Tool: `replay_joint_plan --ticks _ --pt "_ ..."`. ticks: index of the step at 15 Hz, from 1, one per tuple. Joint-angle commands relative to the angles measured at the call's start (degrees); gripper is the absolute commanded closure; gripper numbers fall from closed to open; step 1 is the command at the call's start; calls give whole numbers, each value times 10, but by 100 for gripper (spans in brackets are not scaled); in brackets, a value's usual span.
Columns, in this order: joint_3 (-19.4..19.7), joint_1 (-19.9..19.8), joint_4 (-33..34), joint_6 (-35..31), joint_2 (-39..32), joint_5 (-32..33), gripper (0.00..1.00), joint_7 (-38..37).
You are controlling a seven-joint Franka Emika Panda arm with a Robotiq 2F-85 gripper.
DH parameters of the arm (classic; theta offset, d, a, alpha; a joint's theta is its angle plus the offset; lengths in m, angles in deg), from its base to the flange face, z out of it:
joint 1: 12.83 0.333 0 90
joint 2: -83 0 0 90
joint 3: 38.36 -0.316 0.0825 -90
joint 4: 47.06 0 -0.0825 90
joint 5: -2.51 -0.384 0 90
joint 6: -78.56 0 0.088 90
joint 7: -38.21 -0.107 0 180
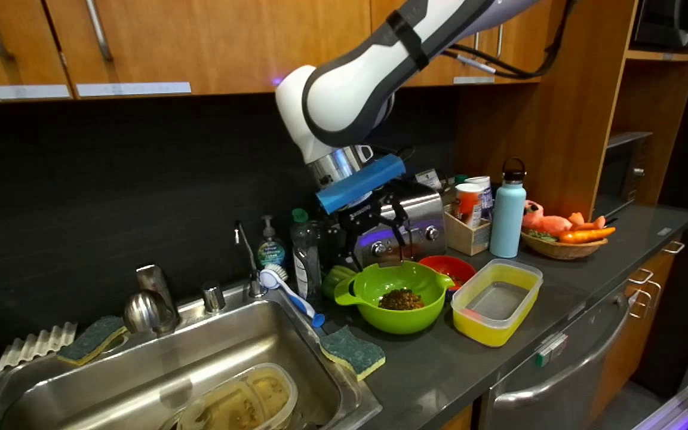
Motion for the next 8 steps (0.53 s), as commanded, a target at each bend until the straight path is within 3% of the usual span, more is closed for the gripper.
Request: replay_joint_plan --ticks 1,8 --pt "9 43 109 54 -72 29 0 63" --pt "19 84 214 48 -152 30 0 208"
